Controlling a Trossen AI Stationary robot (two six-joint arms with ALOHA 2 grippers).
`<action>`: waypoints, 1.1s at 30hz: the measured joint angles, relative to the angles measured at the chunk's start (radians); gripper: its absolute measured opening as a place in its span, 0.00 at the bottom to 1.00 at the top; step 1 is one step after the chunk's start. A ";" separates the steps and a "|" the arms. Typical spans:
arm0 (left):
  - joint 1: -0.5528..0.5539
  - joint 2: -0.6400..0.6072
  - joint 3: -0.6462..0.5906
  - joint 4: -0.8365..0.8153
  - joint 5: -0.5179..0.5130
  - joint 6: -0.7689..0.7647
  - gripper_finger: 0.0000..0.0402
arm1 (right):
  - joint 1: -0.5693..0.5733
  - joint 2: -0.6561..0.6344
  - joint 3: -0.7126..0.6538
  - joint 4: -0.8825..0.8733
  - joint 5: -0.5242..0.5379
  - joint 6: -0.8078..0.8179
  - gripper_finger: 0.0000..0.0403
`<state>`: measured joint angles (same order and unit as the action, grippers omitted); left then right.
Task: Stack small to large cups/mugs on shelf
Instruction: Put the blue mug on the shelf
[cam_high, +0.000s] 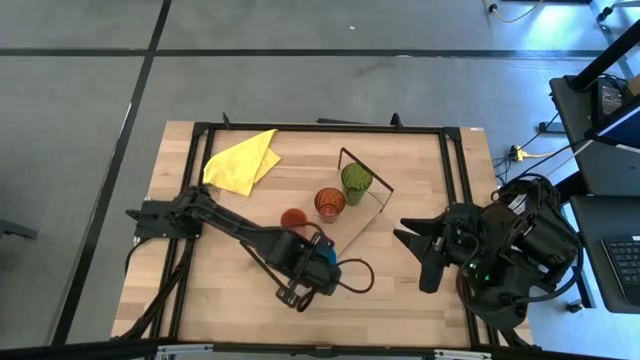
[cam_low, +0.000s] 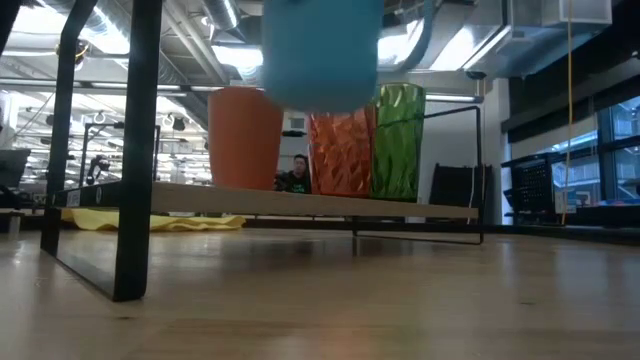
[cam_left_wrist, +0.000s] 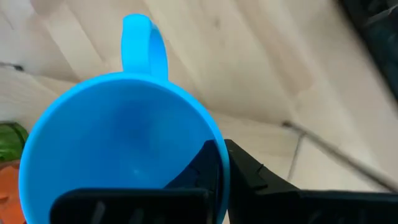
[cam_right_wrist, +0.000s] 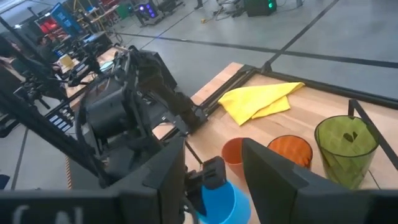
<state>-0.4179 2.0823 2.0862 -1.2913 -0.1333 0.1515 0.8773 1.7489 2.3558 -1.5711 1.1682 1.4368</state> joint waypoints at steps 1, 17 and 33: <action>-0.007 -0.008 0.001 0.015 0.000 -0.019 0.01 | 0.005 0.000 0.000 0.000 0.000 -0.001 0.40; -0.074 -0.088 0.000 -0.164 0.044 -0.276 0.01 | 0.018 0.000 0.000 0.000 -0.011 -0.028 0.40; -0.088 -0.203 -0.249 0.045 0.087 -0.369 0.01 | 0.044 0.000 0.000 0.006 -0.012 -0.023 0.40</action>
<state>-0.5060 1.8791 1.8372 -1.2466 -0.0467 -0.2177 0.9211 1.7493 2.3554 -1.5654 1.1564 1.4136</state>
